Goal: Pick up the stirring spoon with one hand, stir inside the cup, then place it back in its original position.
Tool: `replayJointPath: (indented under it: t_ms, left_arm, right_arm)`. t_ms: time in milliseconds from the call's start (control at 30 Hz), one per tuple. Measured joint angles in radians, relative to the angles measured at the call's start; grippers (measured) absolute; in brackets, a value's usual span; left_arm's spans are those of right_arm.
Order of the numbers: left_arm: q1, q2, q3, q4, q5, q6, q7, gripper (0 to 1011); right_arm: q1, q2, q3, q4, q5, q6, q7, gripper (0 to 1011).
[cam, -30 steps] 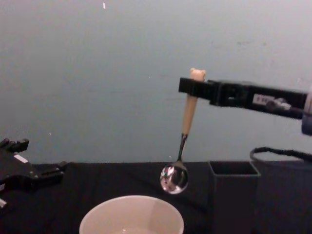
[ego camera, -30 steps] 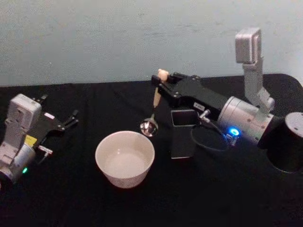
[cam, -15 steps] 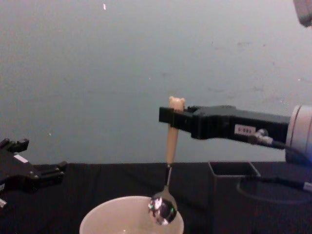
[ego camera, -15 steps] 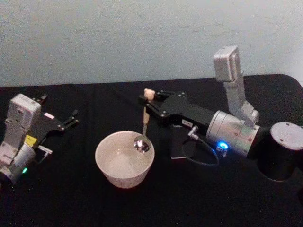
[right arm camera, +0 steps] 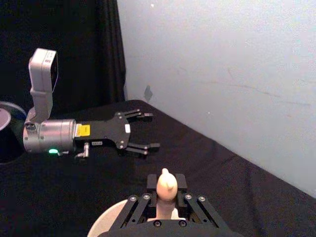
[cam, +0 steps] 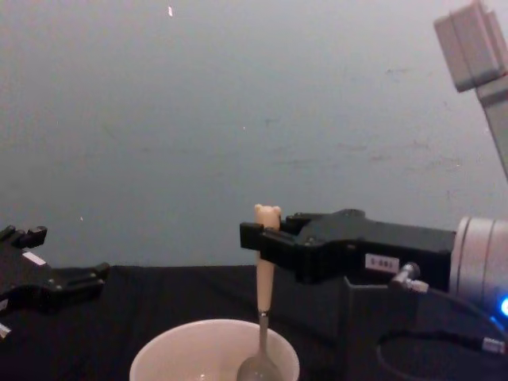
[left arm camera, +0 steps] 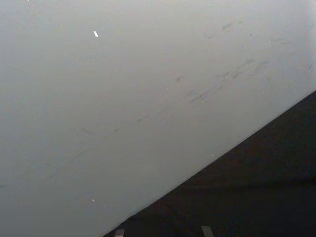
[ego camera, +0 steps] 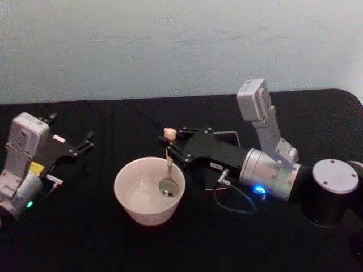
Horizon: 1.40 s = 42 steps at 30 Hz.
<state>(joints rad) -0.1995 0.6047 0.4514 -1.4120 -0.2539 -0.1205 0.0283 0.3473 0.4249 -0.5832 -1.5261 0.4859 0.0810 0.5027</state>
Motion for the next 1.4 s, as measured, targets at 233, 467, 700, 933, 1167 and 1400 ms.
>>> replayJointPath:
  t_ms: [233,467,700,933,1167,1400]
  left_arm:
    - [0.000,0.000,0.000,0.000,0.000,0.000,0.000,1001]
    - [0.000,0.000,0.000,0.000,0.000,0.000,0.000,1001]
    - [0.000,0.000,0.000,0.000,0.000,0.000,0.000,1001]
    - [0.000,0.000,0.000,0.000,0.000,0.000,0.000,1001]
    - [0.000,0.000,0.000,0.000,0.000,0.000,0.000,1001]
    - [0.000,0.000,0.000,0.000,0.000,0.000,0.000,1001]
  right_arm:
    - [0.002,-0.016,-0.012,0.018,-0.031,-0.006,0.013,214]
    - [0.003,-0.030,-0.018,0.021,-0.042,-0.001,0.025,214]
    - [0.011,-0.046,-0.032,0.026,-0.052,0.006,0.038,214]
    - [0.025,-0.070,-0.047,0.049,-0.064,0.009,0.043,214]
    - [0.045,-0.111,-0.053,0.093,-0.078,0.024,0.018,214]
    - [0.067,-0.154,-0.041,0.140,-0.087,0.028,-0.014,214]
